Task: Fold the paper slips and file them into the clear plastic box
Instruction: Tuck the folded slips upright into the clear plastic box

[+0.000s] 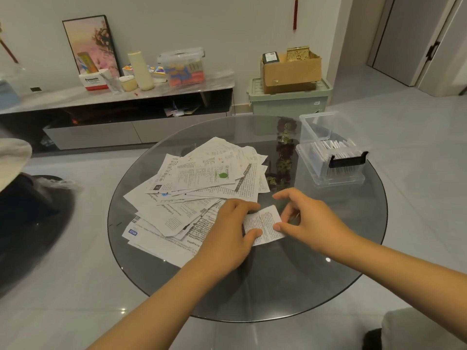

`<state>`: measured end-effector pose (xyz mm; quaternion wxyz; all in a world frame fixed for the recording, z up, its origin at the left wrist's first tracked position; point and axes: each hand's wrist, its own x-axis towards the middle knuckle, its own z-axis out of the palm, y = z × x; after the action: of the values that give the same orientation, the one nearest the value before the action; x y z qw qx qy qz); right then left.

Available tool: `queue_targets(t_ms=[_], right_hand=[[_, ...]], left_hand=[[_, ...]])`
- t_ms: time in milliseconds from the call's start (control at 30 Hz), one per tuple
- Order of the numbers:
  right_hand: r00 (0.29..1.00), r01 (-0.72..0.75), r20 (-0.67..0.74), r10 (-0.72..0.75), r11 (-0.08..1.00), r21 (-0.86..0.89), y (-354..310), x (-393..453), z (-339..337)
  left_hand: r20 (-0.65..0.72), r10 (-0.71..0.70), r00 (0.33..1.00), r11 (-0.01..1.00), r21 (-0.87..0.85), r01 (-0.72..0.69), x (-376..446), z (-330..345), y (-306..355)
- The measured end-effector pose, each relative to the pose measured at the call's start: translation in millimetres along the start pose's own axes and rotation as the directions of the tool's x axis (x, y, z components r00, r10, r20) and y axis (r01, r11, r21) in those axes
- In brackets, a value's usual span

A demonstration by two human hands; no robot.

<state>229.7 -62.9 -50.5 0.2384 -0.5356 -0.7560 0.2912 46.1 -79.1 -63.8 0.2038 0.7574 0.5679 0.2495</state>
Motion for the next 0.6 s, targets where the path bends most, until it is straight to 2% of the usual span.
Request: queue_targets(t_ms=[133,233,433,600], right_hand=[[0.986,0.14,-0.048,-0.157,0.957,-0.256,6.0,-0.6,4.7],[0.932,0.304,-0.073,-0.355,0.875,-0.377,7.8,-4.7,7.5],[0.951,0.284,0.028,-0.309,0.831,-0.478,1.3,-17.0,3.1],[0.958,0.285,0.154,-0.24,0.794,-0.536,-2.3,-21.1,-5.2]], left_hand=[[0.01,0.045,0.999,0.996,0.079,-0.046,3.3,-1.2,-4.3],[0.026,0.073,0.997,0.987,0.144,-0.076,3.4,-2.8,-3.5],[0.049,0.107,0.993,0.982,0.148,-0.113,0.9,-3.4,-1.9],[0.173,0.088,0.981,0.986,0.127,-0.111,-5.0,-5.9,2.0]])
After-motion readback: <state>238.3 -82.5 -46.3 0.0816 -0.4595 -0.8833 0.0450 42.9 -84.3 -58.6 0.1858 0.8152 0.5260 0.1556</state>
